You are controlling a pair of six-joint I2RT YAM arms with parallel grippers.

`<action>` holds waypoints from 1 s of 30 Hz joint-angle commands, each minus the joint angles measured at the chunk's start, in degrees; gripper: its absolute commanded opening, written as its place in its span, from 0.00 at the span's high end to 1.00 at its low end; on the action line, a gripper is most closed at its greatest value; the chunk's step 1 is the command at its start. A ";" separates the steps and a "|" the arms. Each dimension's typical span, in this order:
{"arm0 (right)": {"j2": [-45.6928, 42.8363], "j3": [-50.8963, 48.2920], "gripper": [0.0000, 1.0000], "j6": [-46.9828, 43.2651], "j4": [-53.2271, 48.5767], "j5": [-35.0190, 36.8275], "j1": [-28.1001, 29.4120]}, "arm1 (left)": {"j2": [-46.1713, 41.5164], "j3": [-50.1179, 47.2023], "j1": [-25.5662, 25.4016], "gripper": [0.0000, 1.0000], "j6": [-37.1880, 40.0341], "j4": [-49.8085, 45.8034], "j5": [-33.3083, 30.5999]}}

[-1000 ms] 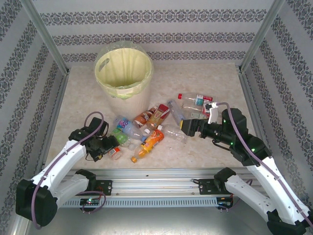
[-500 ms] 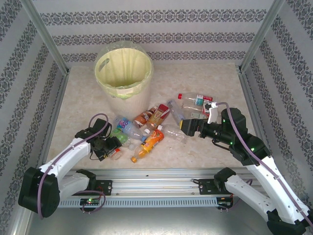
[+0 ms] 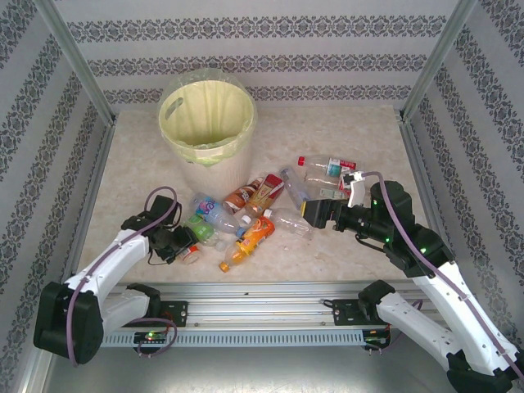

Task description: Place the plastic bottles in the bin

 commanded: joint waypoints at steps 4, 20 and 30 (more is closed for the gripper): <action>-1.55 -0.52 0.02 -1.30 1.78 -2.57 -0.27 | -4.40 8.98 3.57 0.48 7.88 -9.57 -0.99; -4.62 -1.50 0.02 -1.07 6.52 -8.73 -0.19 | -0.51 43.60 4.00 0.48 24.91 -26.30 -19.74; -6.48 -1.39 0.02 3.05 17.88 -15.63 0.08 | 10.41 64.57 4.03 0.48 36.86 -25.08 -18.99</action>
